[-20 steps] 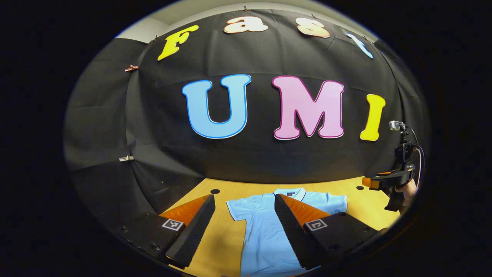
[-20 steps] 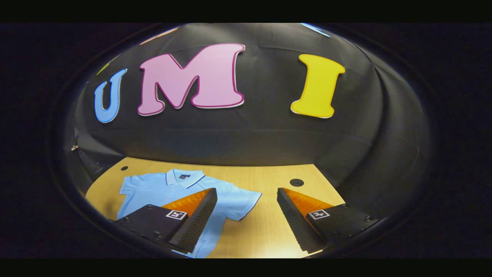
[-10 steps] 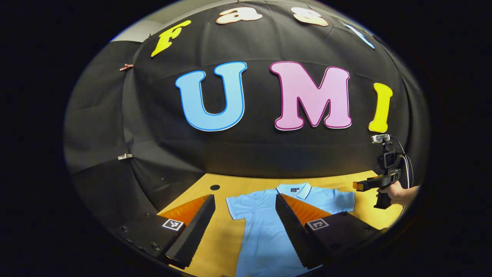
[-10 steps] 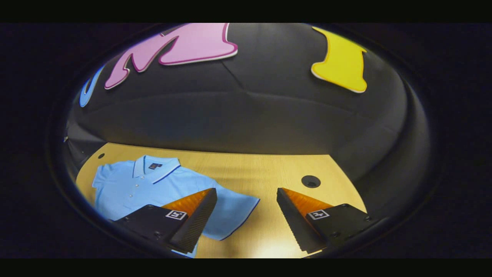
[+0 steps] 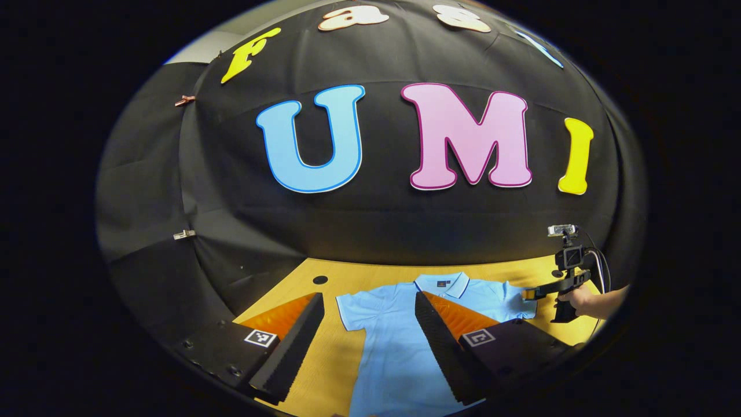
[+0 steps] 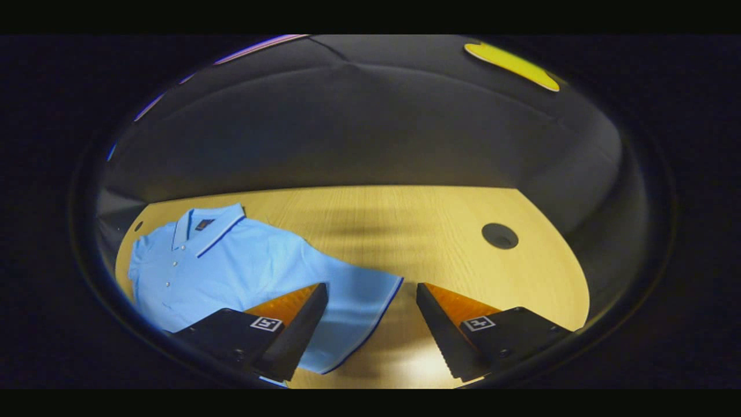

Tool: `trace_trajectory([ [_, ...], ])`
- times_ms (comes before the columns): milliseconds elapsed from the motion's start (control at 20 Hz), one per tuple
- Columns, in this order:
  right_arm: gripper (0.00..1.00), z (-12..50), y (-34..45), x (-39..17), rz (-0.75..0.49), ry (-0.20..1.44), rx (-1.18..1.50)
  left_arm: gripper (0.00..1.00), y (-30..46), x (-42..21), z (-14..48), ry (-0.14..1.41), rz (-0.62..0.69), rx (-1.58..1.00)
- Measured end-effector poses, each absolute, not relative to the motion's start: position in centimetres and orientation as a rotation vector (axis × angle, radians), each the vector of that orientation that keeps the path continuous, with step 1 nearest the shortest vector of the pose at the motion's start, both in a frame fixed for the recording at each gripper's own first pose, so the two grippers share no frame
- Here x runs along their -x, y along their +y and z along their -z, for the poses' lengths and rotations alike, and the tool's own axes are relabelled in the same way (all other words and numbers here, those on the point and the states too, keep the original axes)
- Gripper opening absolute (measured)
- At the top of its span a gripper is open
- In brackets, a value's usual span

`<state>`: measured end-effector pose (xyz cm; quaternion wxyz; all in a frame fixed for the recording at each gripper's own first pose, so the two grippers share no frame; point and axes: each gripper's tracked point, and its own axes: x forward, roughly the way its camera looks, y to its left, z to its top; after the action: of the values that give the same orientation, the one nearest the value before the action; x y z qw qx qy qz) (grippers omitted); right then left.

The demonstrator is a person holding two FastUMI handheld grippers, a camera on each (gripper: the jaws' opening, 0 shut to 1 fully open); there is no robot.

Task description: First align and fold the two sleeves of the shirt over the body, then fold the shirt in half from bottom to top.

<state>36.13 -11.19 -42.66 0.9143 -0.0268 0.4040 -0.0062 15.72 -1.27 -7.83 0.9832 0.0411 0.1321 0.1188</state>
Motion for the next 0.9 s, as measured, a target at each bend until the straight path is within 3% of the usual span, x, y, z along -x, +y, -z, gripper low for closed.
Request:
trace_trajectory([
  [150, 0.88, 42.6, -10.7, -36.0, -0.016, 0.83, 0.059, 1.0, -1.5, -15.6, 7.8, 0.263, -0.233, -0.067],
  [250, 0.74, 42.5, -10.3, -36.1, -0.035, 0.82, 0.058, 1.0, -1.7, -15.4, 7.8, 0.259, -0.233, -0.061],
  [300, 0.74, 42.5, -10.3, -36.2, -0.033, 0.818, 0.054, 1.0, -1.7, -15.2, 7.8, 0.259, -0.232, -0.06],
  [400, 0.4, 42.6, -10.1, -36.3, -0.03, 0.816, 0.045, 1.0, -1.6, -14.9, 8.1, 0.264, -0.234, -0.062],
  [500, 0.34, 42.6, -10.1, -36.5, -0.032, 0.81, 0.041, 1.0, -1.5, -14.5, 8.4, 0.271, -0.239, -0.06],
  [600, 0.06, 42.6, -10.1, -36.5, -0.006, 0.805, 0.031, 1.0, -1.2, -14.1, 8.6, 0.275, -0.243, -0.056],
  [750, 0.0, 42.5, -9.9, -36.5, -0.01, 0.802, 0.035, 1.0, -0.8, -13.6, 9.0, 0.282, -0.25, -0.053],
  [800, 0.05, 42.3, -9.6, -36.4, -0.01, 0.806, 0.03, 1.0, -0.6, -13.4, 9.0, 0.279, -0.251, -0.052],
  [900, 0.05, 41.8, -9.6, -36.3, -0.006, 0.803, 0.038, 1.0, -0.3, -13.2, 9.3, 0.279, -0.251, -0.05],
])
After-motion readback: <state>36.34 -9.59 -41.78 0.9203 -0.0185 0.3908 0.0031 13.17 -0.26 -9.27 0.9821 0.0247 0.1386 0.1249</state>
